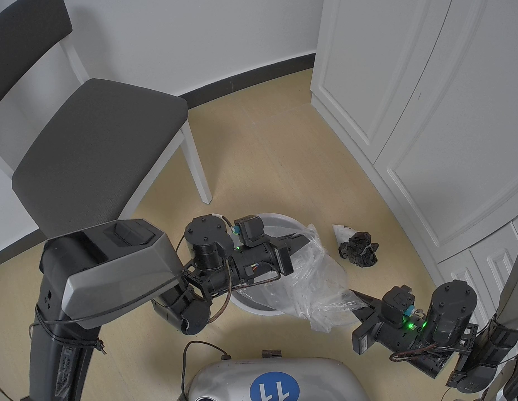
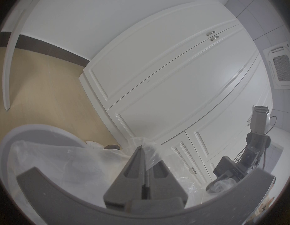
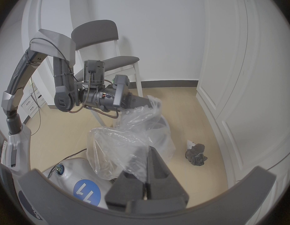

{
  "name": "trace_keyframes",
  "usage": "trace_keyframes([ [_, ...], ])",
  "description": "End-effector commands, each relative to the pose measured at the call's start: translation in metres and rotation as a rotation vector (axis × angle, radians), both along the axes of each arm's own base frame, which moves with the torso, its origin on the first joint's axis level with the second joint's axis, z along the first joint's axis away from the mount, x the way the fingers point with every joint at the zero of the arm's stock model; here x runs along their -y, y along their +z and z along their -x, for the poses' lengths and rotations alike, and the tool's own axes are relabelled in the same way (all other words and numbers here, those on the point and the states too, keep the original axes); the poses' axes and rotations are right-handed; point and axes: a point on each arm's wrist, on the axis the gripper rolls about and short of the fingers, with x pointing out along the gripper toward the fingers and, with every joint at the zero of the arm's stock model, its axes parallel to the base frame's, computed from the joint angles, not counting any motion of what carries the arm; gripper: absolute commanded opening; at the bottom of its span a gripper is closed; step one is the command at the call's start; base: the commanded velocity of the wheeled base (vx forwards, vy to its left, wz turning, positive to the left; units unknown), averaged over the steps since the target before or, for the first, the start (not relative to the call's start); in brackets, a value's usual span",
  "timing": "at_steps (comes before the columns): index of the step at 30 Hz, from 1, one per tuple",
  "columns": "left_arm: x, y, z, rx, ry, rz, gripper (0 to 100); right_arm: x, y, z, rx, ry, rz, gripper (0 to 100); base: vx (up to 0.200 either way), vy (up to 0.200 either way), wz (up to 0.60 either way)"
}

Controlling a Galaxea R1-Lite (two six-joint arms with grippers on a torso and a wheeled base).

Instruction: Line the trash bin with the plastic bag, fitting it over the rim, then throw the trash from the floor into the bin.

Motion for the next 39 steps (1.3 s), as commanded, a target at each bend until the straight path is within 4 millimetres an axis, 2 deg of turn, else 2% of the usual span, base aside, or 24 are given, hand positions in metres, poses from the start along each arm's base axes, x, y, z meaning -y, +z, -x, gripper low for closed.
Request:
trace_keyframes([
  [1,0.007,-0.016,-0.005,-0.022,-0.009,0.001,0,-0.002,0.000,0.001,0.008,0.010,-0.010,0,0.000,0.000,0.00],
  [2,0.014,-0.023,-0.007,-0.034,-0.019,0.007,0,-0.003,0.000,0.002,0.005,0.014,-0.008,0,0.000,0.000,0.00],
  [7,0.025,-0.042,-0.008,-0.047,-0.037,-0.003,0,-0.004,-0.002,0.001,0.000,0.014,-0.006,0,0.000,0.000,0.00],
  [12,0.034,-0.055,-0.007,-0.056,-0.053,-0.007,0,-0.004,-0.002,0.001,-0.001,0.014,-0.005,0,0.000,0.000,0.00],
  [16,0.034,-0.059,-0.008,-0.059,-0.050,-0.008,0,-0.004,-0.002,0.001,-0.001,0.014,-0.007,0,0.000,0.000,0.00],
  [29,0.016,-0.072,-0.019,-0.067,0.004,-0.009,0,-0.005,-0.006,-0.006,-0.010,-0.004,-0.005,0,0.000,0.000,0.00],
  [38,-0.005,-0.065,-0.033,-0.055,0.104,0.001,0,-0.005,-0.009,-0.015,-0.012,-0.033,-0.006,0,0.000,0.000,0.00],
  [39,-0.010,-0.058,-0.035,-0.050,0.125,0.008,0,-0.003,-0.009,-0.019,-0.010,-0.048,-0.010,0,0.000,0.000,0.00],
])
